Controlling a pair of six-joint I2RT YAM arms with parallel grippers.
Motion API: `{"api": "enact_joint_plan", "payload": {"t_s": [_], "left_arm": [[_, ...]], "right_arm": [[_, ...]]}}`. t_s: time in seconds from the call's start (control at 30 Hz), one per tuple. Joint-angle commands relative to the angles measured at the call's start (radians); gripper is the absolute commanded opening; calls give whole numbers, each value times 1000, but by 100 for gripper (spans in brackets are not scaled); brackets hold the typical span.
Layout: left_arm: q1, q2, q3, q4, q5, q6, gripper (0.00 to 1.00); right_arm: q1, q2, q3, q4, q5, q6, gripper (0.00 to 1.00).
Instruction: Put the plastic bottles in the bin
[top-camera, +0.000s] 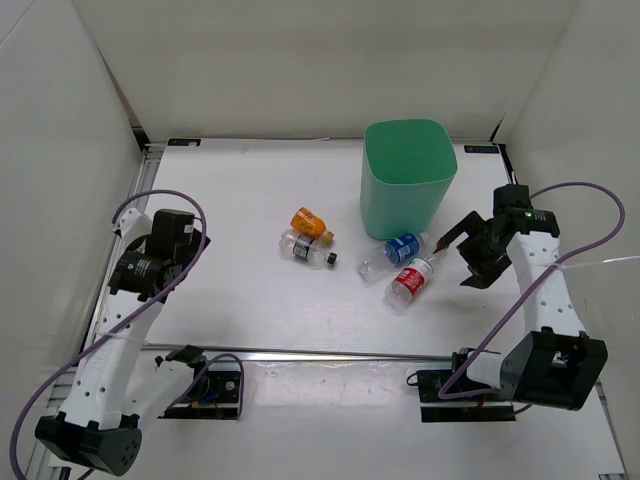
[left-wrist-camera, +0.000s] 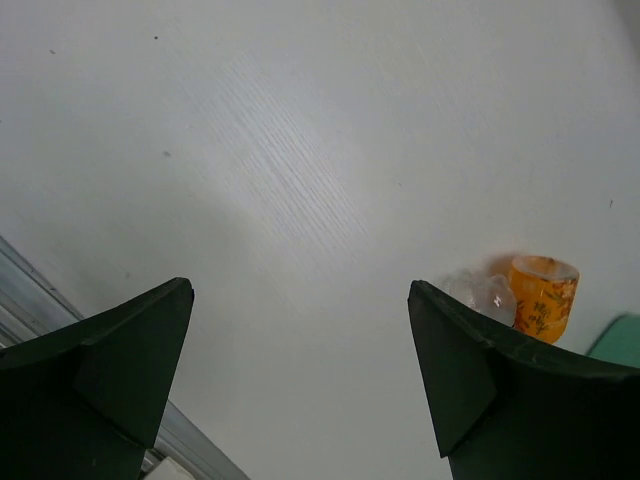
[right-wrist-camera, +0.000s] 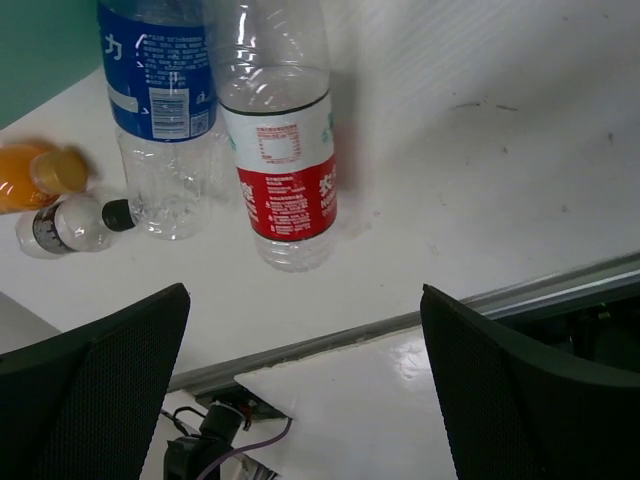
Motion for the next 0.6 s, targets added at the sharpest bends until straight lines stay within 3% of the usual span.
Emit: {"api": "enact_joint_plan", "payload": {"t_s": [0.0,0.33,0.57], "left_arm": [[-19,25,17,86,52,136,100],[-42,129,102,95,32,293,100],[-73,151,111,95,23,334,100]], "right_arm": [[20,-3,-37,133,-65,18,99],[79,124,-165,284,11,18,99],[178,264,-74,336,63,9,99]]}}
